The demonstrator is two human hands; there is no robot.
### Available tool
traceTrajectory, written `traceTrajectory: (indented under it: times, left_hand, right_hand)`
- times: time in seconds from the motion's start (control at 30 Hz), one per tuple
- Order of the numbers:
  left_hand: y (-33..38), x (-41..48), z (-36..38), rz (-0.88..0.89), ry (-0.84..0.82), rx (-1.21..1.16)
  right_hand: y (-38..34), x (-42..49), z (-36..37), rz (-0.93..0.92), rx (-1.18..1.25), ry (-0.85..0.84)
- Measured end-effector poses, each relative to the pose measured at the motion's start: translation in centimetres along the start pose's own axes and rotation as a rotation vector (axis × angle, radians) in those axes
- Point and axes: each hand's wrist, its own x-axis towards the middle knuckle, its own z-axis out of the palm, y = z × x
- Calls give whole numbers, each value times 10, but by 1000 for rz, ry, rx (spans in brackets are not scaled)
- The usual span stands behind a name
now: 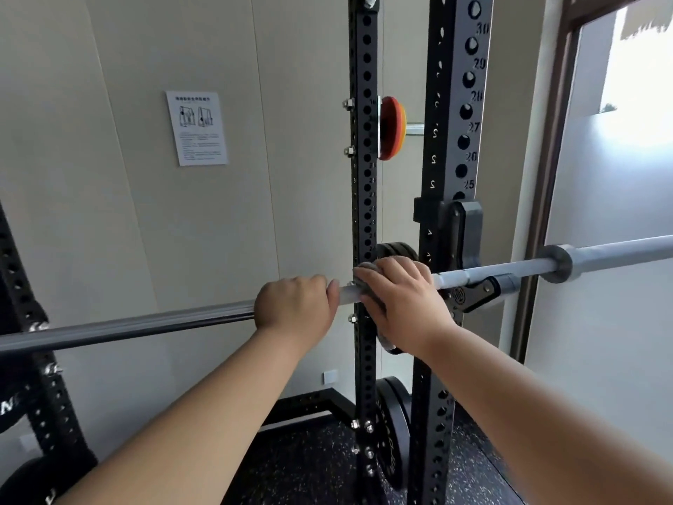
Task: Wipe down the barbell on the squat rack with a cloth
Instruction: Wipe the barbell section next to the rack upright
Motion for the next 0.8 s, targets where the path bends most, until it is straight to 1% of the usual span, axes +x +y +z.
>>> traceTrajectory:
  times: [0.07, 0.13, 0.17, 0.27, 0.3, 0.33, 0.37, 0.47, 0.53, 0.57, 0.63, 0.7, 0.77, 0.8]
  left_hand:
    - [1, -1, 2, -29, 32, 18]
    - [3, 1, 2, -39, 9, 28]
    - [4, 2, 3, -49, -10, 27]
    - [17, 13, 0, -50, -3, 21]
    - [27, 16, 0, -41, -19, 23]
    - [36, 19, 0, -42, -35, 23]
    - [44, 21, 0, -56, -29, 28]
    - [54, 21, 1, -112, 47, 19]
    - [51, 18, 8, -87, 142, 0]
    - [49, 17, 11, -64, 166, -11]
    - [47, 15, 13, -36, 190, -35]
    - [47, 16, 12, -51, 206, -54]
    - [49, 17, 11, -67, 192, -57]
    - [48, 17, 11, -64, 183, -58]
  right_hand:
    - [17, 2, 3, -90, -3, 4]
    - [36, 1, 2, -90, -47, 55]
    - [46, -1, 0, -41, -83, 70]
    - [70, -6, -10, 226, -217, 33]
    - [74, -5, -10, 296, -236, 16]
    - [73, -2, -8, 326, -224, 4]
    - [68, 0, -4, 310, -185, -8]
    - [37, 7, 11, 117, 17, -47]
    - [24, 6, 9, 13, 139, -85]
    - [27, 4, 5, -38, 152, -89]
    - [42, -2, -5, -131, 85, -89]
    - [62, -6, -18, -147, -20, -117]
    - [83, -7, -33, -60, -181, -211]
    - [95, -8, -39, 38, -251, -276]
